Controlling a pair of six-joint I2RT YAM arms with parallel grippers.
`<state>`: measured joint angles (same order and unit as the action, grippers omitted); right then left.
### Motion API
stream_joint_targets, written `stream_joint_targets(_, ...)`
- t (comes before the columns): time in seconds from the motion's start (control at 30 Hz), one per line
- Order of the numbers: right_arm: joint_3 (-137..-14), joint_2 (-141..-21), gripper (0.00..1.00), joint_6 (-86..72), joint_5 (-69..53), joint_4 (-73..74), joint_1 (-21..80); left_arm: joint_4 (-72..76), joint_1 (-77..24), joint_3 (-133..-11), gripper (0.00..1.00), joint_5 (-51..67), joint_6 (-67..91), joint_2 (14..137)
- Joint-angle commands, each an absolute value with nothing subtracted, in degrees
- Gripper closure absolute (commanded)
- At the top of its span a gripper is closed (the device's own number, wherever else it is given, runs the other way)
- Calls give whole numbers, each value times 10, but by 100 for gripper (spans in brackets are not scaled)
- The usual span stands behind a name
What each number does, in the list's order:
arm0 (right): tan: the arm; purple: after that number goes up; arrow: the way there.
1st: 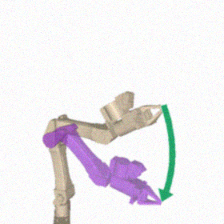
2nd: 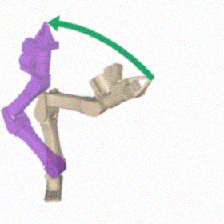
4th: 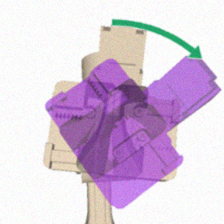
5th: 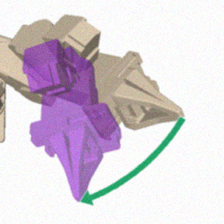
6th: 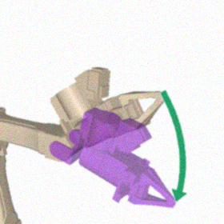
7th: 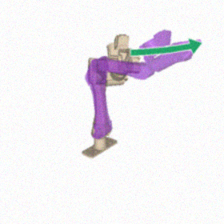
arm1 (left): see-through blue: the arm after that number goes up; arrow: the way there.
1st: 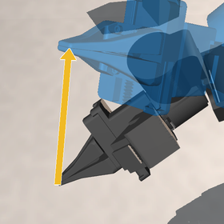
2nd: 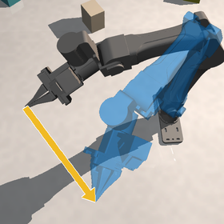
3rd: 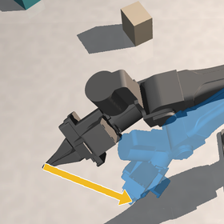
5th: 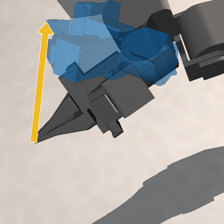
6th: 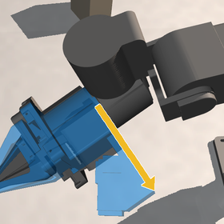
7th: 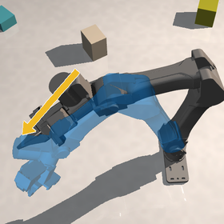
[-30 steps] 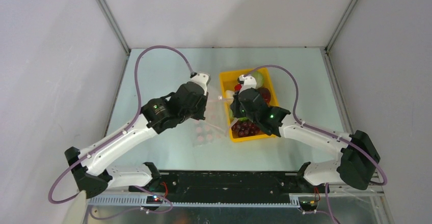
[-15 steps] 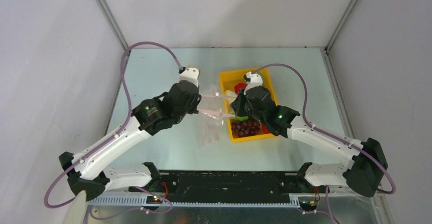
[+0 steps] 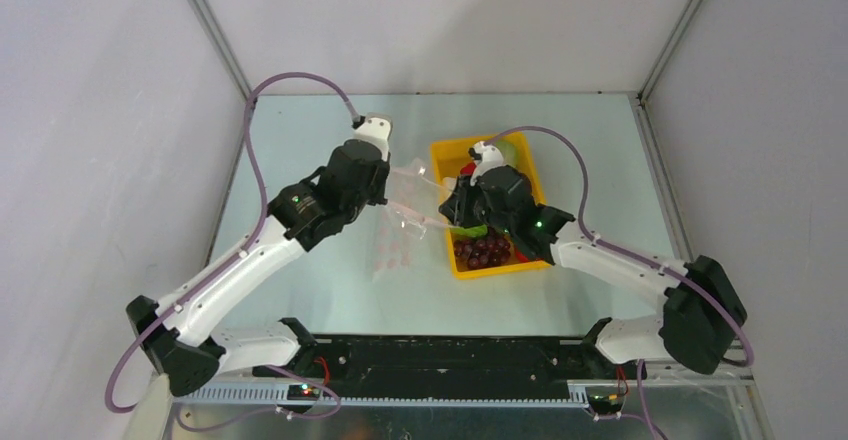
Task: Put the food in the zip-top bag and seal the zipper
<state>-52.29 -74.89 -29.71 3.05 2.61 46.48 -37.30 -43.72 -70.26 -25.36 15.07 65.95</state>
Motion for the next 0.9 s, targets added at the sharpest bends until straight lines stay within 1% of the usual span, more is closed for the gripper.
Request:
stream_joint_targets(0.0, -552, -788, 73, -283, -6, -53, 455, -344, -409, -753, 100, -351, 42, 664)
stream_joint_targets(0.1, -583, -824, 72, -294, -80, -103, 460, -355, -400, -780, 100, -365, -3, 650)
stream_joint_targets(0.23, -597, -888, 69, -324, -102, -146, 482, -331, -400, -745, 100, -314, -41, 614)
stream_joint_targets(0.3, -602, -912, 68, -339, -99, -159, 488, -333, -400, -731, 100, -285, -25, 610)
stream_joint_targets(0.37, -604, -929, 72, -365, -80, -165, 489, -328, -400, -716, 100, -268, 12, 615)
stream_joint_targets(0.4, -607, -935, 81, -388, -61, -164, 488, -328, -400, -709, 100, -259, 42, 624)
stream_joint_targets(0.43, -608, -943, 86, -401, -48, -157, 488, -335, -399, -707, 100, -238, 56, 631)
stream_joint_targets(0.47, -610, -946, 94, -423, -25, -153, 487, -340, -400, -705, 97, -229, 86, 647)
stream_joint_targets(0.5, -609, -951, 96, -431, -17, -145, 487, -353, -399, -704, 94, -220, 100, 657)
stream_joint_targets(0.53, -609, -953, 100, -445, -5, -140, 487, -361, -400, -705, 87, -220, 129, 676)
stream_joint_targets(0.7, -610, -941, 100, -444, 42, -99, 498, -413, -400, -696, 80, -227, 203, 721)
stream_joint_targets(0.73, -610, -938, 100, -438, 43, -92, 499, -417, -400, -688, 73, -223, 215, 724)
stream_joint_targets(0.83, -610, -923, 100, -428, 40, -81, 508, -420, -400, -672, 70, -215, 235, 728)
stream_joint_targets(0.87, -609, -919, 100, -427, 43, -74, 510, -422, -400, -664, 66, -215, 245, 728)
